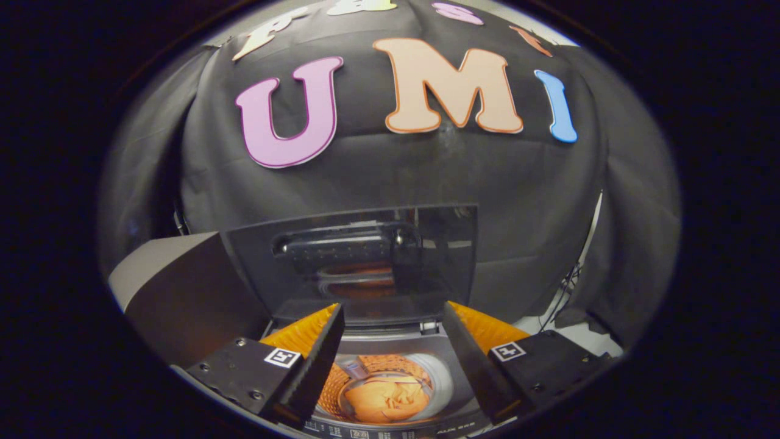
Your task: Put the clothes into the washing machine and then close the washing machine lid.
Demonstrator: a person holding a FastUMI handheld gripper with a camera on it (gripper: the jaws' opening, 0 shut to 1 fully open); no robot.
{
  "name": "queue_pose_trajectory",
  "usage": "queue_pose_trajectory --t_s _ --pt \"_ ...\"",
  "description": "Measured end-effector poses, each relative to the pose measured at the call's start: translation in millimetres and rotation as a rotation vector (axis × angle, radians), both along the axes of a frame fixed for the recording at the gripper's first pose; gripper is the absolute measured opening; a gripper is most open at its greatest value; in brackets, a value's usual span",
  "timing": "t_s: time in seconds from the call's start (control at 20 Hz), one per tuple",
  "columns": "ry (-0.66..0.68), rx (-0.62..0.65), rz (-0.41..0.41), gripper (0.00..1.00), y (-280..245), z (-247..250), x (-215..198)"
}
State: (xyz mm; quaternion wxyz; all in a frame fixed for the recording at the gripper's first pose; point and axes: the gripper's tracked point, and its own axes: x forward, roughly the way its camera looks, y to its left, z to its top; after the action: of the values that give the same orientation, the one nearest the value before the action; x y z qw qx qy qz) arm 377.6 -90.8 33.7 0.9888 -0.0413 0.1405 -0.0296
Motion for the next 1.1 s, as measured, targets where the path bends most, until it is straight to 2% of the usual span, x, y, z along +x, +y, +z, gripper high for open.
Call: queue_pose_trajectory --t_s 0.35,0.55,0.7,0.8,0.95,1.1 --pt "-0.178 -0.002 -0.025 0.97 8.0 83.3 31.6" --pt "-0.243 0.012 -0.038 0.97 12.2 126.6 65.1" --pt "-0.297 0.047 -0.087 0.97 3.7 153.6 94.9" --pt "-0.314 0.095 -0.114 0.97 -1.5 158.6 114.3" --pt "-0.288 0.141 -0.146 0.97 -6.8 138.1 141.7" --pt "-0.212 0.11 -0.108 0.97 8.6 97.5 159.5"
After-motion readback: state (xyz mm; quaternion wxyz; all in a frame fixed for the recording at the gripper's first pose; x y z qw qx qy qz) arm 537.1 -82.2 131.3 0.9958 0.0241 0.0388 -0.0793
